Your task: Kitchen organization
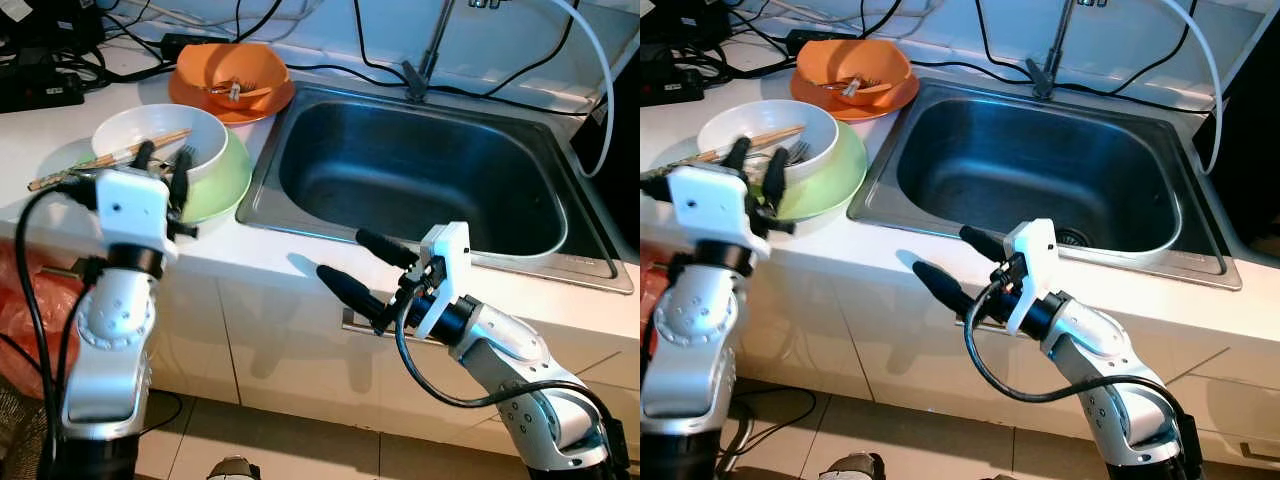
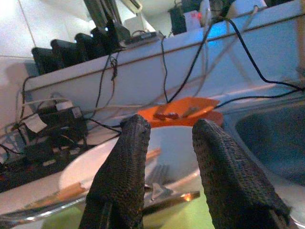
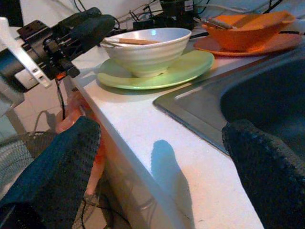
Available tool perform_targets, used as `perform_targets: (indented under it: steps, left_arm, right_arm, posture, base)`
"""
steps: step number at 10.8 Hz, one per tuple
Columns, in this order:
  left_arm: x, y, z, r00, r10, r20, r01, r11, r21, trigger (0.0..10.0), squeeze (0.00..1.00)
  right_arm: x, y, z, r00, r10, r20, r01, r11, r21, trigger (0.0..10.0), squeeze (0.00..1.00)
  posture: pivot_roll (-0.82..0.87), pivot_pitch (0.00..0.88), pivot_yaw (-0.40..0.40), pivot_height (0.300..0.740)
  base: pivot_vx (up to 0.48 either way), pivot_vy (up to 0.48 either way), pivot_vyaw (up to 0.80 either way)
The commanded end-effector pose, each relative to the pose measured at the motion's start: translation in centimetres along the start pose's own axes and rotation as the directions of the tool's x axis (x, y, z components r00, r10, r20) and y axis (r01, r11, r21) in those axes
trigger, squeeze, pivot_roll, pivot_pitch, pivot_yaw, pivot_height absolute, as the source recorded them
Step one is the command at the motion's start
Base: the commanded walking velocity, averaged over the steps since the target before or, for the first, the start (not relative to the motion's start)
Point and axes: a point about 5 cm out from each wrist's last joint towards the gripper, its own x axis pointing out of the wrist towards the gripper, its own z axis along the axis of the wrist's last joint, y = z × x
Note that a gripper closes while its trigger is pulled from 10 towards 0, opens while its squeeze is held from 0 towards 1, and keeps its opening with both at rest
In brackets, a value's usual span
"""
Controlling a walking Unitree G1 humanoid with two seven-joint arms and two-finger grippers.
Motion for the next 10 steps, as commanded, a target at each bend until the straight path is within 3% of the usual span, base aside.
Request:
perform_targets:
  steps: [1,5,8,10]
  left_arm:
    - [-0.1,-0.6,1.1,0.998,-0.025,0.058,0.024,1.0,0.018,10.0,0.0]
    - [0.3,-0.9,4.2,0.982,-0.011,0.19,-0.002,0.998,0.065,10.0,0.0]
    - [0.7,-0.8,7.1,0.951,-0.005,0.31,-0.035,0.992,0.123,10.0,0.0]
    - [0.7,-0.6,6.0,0.967,0.02,0.255,-0.041,0.996,0.079,10.0,0.0]
  right_arm:
    - [-0.2,-0.3,0.8,0.999,-0.031,0.028,0.032,0.999,-0.018,10.0,0.0]
    - [0.1,-1.0,2.1,0.989,-0.112,0.102,0.116,0.993,-0.039,10.0,0.0]
    - [0.2,-2.1,2.7,0.973,-0.184,0.14,0.194,0.979,-0.056,10.0,0.0]
    - [0.3,-2.5,3.1,0.953,-0.252,0.167,0.263,0.964,-0.046,10.0,0.0]
  posture:
    - [0.1,0.092,-0.07,0.74]
    - [0.1,0.092,-0.075,0.74]
    - [0.1,0.083,-0.082,0.74]
    - [0.1,0.078,-0.078,0.74]
  base:
    - [0.0,0.0,0.0]
    - [0.0,0.0,0.0]
    - [0.0,0.0,0.0]
    - [0.0,0.0,0.0]
